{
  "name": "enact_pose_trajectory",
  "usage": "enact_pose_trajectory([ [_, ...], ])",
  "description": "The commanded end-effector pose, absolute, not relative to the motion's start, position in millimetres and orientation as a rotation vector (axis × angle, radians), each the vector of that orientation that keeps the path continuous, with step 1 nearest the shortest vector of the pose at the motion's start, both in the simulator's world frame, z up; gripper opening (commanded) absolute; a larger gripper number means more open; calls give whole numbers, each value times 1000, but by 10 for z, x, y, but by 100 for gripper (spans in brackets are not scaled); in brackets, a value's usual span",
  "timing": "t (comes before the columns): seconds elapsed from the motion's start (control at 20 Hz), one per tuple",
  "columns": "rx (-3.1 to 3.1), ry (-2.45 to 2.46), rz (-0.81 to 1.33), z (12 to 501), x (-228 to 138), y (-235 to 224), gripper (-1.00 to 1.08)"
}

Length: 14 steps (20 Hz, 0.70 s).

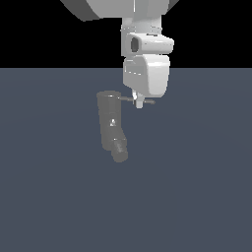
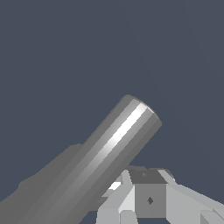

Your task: Turn on the faucet by rotating a designated handle.

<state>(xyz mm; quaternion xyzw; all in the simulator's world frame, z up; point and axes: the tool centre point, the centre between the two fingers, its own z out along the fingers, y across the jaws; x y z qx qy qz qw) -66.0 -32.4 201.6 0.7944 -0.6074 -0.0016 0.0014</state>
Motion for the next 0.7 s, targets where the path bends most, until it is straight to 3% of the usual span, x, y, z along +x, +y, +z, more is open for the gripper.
enact_pose_trajectory([
  [0.0,2490,-1915,-1,2015,-562,-399,-100],
  [0.65,2479,-1930,0,2016,-176,-682,-100],
])
